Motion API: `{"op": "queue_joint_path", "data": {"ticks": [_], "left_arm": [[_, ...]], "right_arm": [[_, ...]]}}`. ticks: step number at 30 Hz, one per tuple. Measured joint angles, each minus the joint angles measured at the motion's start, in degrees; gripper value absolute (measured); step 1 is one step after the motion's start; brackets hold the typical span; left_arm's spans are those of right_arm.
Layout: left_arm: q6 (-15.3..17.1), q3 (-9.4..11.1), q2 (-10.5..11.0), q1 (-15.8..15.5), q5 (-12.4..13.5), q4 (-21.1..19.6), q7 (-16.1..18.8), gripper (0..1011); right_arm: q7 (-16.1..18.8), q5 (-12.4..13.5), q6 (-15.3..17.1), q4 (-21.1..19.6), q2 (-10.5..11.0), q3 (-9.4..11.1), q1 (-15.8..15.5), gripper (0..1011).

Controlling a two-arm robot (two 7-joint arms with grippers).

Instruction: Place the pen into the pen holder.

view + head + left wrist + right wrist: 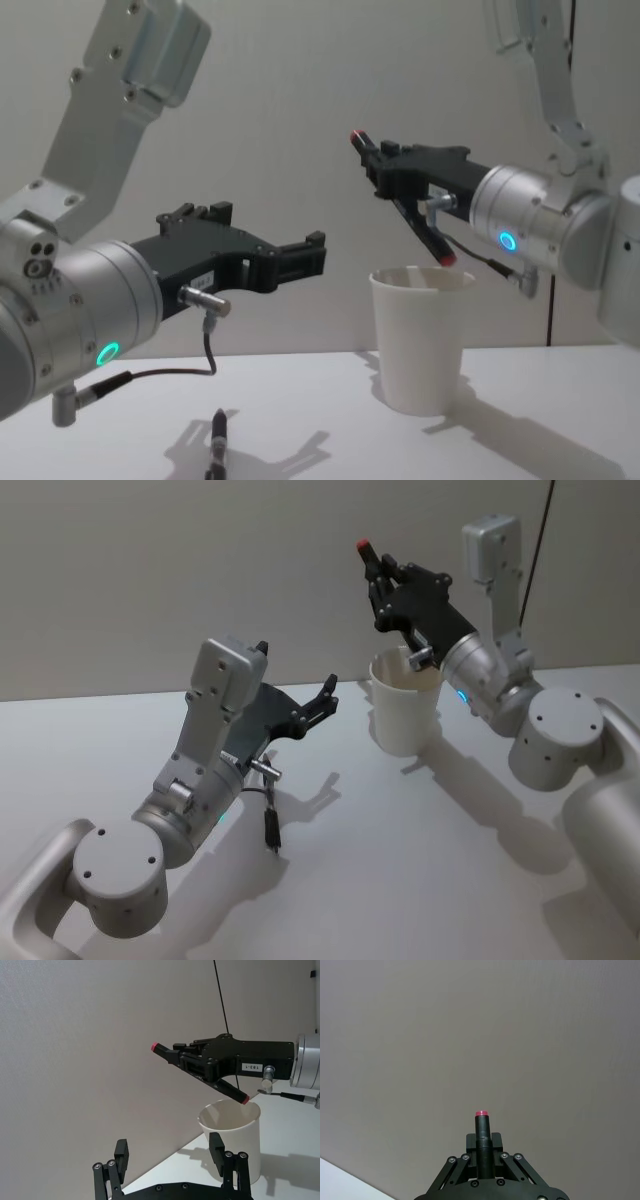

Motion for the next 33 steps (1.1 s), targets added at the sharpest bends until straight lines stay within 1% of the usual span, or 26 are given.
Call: {"op": "queue_joint_path", "data": {"ticks": [8,20,22,23,24,26,27,28,29,33], "left_arm": [[0.0,0.0,0.0,0.0,0.0,0.0,0.0,1001],[0.0,0.0,0.0,0.0,0.0,0.0,0.0,1001],[0.0,0.0,0.0,0.0,0.0,0.0,0.0,1001],[0.0,0.0,0.0,0.0,0.0,0.0,0.0,1001],[0.0,0.0,0.0,0.0,0.0,0.0,0.0,1001],[0.0,0.0,0.0,0.0,0.0,0.0,0.0,1001],[0.0,0.0,0.0,0.0,0.0,0.0,0.0,1001],[0.0,0.0,0.0,0.0,0.0,0.0,0.0,1001],[0.0,0.0,0.0,0.0,0.0,0.0,0.0,1001],[0.0,0.0,0.0,0.0,0.0,0.0,0.0,1001]], "right_arm": [[-1.21,-0.73,0.45,-0.55,0.49,-0.08,-1.28,163],[-2.33,-1.14,0.46,-0.83,0.82,-0.12,-2.21,164],[-2.46,-1.18,0.46,-0.86,0.86,-0.12,-2.32,201],[-2.48,-1.2,0.46,-0.87,0.88,-0.12,-2.35,245],[-2.55,-1.22,0.46,-0.88,0.9,-0.12,-2.41,245],[-2.61,-1.24,0.46,-0.89,0.92,-0.12,-2.45,301],[-2.68,-1.25,0.45,-0.9,0.93,-0.12,-2.5,363],[-2.68,-1.25,0.45,-0.9,0.93,-0.12,-2.5,363],[-2.72,-1.26,0.45,-0.9,0.95,-0.12,-2.54,418],[-2.8,-1.3,0.45,-0.92,0.96,-0.12,-2.62,533]]}}
